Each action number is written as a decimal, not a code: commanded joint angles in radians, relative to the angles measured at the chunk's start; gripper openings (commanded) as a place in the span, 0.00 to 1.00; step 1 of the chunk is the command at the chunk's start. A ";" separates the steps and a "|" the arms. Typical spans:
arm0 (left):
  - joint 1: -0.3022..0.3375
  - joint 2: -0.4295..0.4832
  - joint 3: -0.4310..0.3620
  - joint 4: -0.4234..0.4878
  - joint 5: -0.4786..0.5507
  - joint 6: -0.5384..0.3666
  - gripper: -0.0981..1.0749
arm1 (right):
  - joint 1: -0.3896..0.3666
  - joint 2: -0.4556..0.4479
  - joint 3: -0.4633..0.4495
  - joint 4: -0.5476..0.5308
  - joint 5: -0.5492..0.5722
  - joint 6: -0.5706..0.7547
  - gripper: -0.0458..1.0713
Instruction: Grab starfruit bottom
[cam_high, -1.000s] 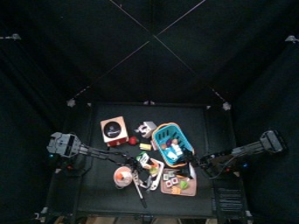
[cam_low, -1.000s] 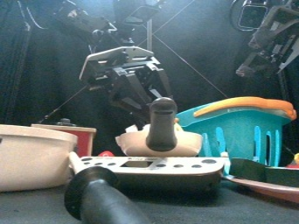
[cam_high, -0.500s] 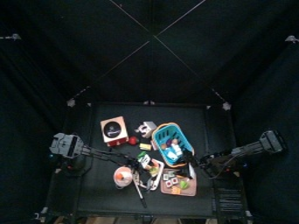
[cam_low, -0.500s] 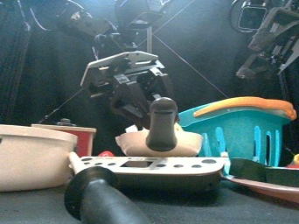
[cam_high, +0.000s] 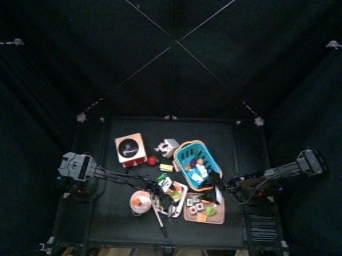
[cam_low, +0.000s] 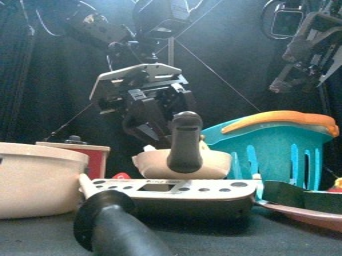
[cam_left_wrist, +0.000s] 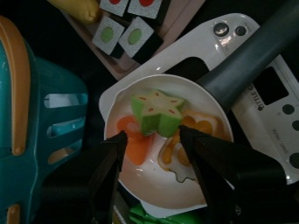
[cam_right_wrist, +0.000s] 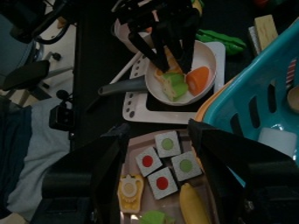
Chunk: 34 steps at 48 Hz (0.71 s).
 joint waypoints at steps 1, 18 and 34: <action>0.002 -0.006 -0.029 0.021 -0.003 0.006 0.84 | -0.003 -0.003 -0.011 0.002 -0.006 0.000 0.84; -0.012 0.011 -0.038 0.031 -0.014 0.035 0.84 | -0.008 -0.003 -0.011 0.002 -0.005 0.000 0.84; -0.032 0.026 -0.038 0.031 -0.055 0.041 0.83 | -0.014 -0.002 -0.002 0.018 -0.005 0.000 0.84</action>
